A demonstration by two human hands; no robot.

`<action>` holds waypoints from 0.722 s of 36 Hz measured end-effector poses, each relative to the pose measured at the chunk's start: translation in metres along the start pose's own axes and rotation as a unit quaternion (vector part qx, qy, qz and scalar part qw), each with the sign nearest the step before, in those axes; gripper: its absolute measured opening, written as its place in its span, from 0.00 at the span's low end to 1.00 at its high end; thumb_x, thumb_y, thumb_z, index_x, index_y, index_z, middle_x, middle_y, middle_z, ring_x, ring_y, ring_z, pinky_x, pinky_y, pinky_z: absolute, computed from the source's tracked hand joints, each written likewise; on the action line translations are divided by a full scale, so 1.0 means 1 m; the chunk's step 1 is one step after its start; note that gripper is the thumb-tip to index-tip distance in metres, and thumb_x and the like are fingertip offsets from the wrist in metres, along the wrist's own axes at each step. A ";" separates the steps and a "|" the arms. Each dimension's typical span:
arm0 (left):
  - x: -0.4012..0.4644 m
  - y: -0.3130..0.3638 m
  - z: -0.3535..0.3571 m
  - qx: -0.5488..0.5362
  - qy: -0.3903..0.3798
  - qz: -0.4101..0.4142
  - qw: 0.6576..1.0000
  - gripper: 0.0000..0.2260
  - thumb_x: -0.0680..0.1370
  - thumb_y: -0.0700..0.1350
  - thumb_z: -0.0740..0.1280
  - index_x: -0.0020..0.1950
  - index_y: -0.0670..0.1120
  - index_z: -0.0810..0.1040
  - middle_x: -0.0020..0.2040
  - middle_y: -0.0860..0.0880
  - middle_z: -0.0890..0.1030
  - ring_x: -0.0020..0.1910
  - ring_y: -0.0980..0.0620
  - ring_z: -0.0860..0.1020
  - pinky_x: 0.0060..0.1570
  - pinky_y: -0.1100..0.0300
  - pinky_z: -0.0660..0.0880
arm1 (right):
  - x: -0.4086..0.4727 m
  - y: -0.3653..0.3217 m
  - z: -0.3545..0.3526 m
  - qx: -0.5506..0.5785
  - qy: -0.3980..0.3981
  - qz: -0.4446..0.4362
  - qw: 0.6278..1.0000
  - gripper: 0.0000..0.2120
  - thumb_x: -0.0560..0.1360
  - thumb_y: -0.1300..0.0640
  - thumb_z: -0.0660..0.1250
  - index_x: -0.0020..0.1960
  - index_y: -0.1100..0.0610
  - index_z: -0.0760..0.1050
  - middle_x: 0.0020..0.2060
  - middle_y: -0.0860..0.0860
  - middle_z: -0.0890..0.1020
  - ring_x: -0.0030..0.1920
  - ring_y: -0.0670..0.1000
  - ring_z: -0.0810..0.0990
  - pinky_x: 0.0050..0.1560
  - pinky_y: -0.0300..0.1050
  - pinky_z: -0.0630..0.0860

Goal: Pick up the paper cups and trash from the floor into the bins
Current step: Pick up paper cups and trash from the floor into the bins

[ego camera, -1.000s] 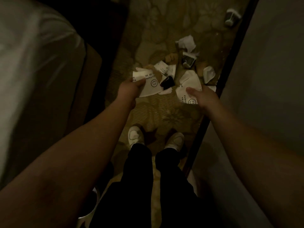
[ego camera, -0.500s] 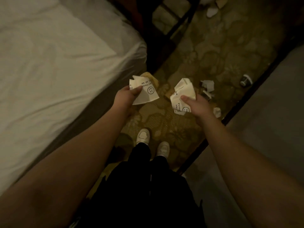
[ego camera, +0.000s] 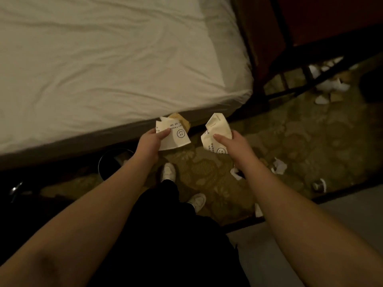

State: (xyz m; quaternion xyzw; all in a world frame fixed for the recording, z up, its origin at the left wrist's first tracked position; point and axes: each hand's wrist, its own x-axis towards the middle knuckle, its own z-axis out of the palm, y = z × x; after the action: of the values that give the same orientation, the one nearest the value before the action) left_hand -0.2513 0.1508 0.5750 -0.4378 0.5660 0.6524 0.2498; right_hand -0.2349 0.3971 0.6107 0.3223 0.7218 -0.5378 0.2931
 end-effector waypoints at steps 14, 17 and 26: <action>0.048 -0.080 -0.197 -0.120 0.111 -0.087 0.983 0.22 0.74 0.46 0.74 0.67 0.46 0.76 0.60 0.45 0.81 0.55 0.43 0.81 0.58 0.44 0.79 | 0.033 -0.039 0.208 -0.262 -0.178 -0.016 0.948 0.22 0.77 0.49 0.70 0.68 0.53 0.71 0.56 0.51 0.80 0.53 0.51 0.81 0.54 0.51 0.80; 0.066 -0.114 -0.231 -0.137 0.135 -0.103 0.976 0.23 0.75 0.44 0.74 0.69 0.43 0.75 0.60 0.44 0.81 0.55 0.44 0.80 0.49 0.51 0.79 | 0.049 -0.021 0.253 -0.341 -0.200 -0.015 0.918 0.23 0.77 0.48 0.69 0.69 0.53 0.70 0.58 0.51 0.79 0.52 0.51 0.79 0.50 0.48 0.78; 0.127 -0.187 -0.288 -0.144 0.181 -0.116 0.966 0.19 0.78 0.42 0.71 0.68 0.42 0.75 0.59 0.43 0.80 0.50 0.46 0.79 0.48 0.54 0.77 | 0.092 0.041 0.359 -0.436 -0.203 -0.014 0.877 0.27 0.77 0.49 0.69 0.72 0.57 0.67 0.62 0.53 0.77 0.53 0.52 0.75 0.50 0.47 0.73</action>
State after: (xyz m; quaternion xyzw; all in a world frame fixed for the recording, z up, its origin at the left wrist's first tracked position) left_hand -0.0772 -0.1023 0.3758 -0.6427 0.4474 0.6031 0.1516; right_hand -0.2326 0.0733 0.4263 0.0359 0.8123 -0.2258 0.5365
